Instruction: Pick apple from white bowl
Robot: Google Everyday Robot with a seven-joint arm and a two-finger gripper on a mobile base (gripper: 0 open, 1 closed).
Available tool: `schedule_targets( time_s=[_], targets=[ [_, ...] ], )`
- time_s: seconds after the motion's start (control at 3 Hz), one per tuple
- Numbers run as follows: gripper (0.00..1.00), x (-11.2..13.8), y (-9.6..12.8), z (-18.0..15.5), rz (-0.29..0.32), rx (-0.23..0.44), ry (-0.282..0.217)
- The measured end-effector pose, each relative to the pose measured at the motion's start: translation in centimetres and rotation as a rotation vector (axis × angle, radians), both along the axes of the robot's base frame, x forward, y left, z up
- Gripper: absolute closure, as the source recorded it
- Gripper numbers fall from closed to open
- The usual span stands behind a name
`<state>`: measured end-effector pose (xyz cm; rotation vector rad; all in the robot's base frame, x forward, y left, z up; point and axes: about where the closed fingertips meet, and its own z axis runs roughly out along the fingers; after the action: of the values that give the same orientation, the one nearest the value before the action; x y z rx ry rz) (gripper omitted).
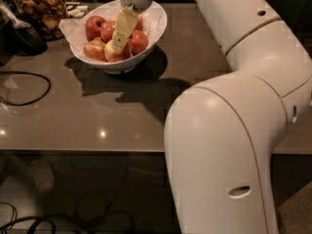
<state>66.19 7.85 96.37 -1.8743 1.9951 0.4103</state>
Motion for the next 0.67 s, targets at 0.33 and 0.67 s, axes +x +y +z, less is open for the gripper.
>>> schedule_targets(
  time_s=[0.33, 0.67],
  targets=[
    [0.32, 0.03, 0.25, -0.29, -0.002, 0.003, 0.012],
    [0.33, 0.01, 0.36, -0.64, -0.004, 0.006, 0.026]
  ],
)
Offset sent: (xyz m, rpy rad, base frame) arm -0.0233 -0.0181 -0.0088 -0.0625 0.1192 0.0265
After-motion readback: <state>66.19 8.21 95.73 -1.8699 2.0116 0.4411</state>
